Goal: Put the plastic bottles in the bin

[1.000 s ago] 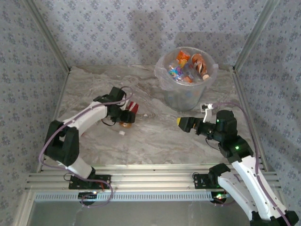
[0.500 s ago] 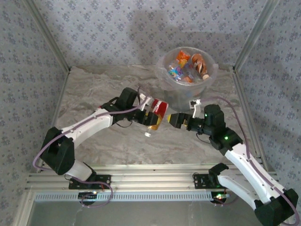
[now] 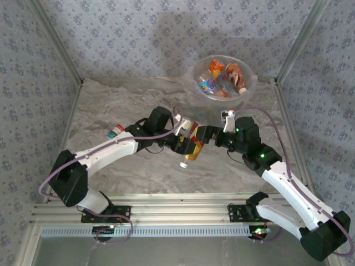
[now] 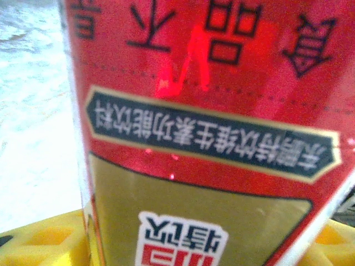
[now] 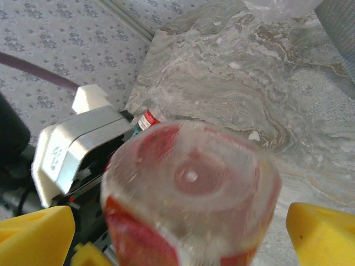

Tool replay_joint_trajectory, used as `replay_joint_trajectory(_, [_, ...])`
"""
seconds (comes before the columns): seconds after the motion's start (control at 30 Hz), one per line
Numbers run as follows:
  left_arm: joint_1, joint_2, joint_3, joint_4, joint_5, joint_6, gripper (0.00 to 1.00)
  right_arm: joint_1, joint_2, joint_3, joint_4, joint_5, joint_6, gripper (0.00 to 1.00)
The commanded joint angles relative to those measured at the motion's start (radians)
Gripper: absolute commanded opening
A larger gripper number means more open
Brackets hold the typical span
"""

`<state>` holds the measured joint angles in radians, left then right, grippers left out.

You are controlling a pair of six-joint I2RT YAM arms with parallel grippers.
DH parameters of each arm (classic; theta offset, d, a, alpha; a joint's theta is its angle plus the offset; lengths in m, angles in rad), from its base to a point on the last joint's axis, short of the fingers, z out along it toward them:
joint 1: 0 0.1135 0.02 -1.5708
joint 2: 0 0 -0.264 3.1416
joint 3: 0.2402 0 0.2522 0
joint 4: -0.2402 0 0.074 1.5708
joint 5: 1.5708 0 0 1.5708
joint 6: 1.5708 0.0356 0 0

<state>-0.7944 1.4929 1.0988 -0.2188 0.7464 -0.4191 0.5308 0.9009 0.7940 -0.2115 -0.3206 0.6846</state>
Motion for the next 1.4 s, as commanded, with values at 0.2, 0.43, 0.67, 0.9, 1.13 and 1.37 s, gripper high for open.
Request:
replay_joint_trajectory(0.2, [-0.016, -0.015, 0.022, 0.084, 0.09, -0.021, 0.64, 0.011, 0.02, 0.034, 0.043, 0.005, -0.018, 0.95])
replay_joint_trajectory(0.43, [-0.02, -0.003, 0.012, 0.111, 0.108, -0.023, 0.66, 0.013, 0.012, 0.039, 0.061, -0.021, -0.011, 0.79])
replay_joint_trajectory(0.67, [-0.022, -0.014, 0.015, 0.124, 0.085, -0.02, 0.89, 0.01, -0.02, 0.079, -0.002, 0.015, -0.039, 0.69])
replay_joint_trajectory(0.9, [-0.022, -0.118, 0.056, 0.013, -0.015, 0.109, 1.0, -0.016, -0.053, 0.255, -0.247, 0.172, -0.174, 0.69])
replay_joint_trajectory(1.13, [-0.017, -0.261, 0.096, -0.111, -0.158, 0.28, 1.0, -0.09, -0.005, 0.51, -0.372, 0.36, -0.318, 0.69])
replay_joint_trajectory(1.37, [0.019, -0.356, 0.135, -0.244, -0.263, 0.398, 1.0, -0.174, 0.152, 0.744, -0.385, 0.519, -0.459, 0.69])
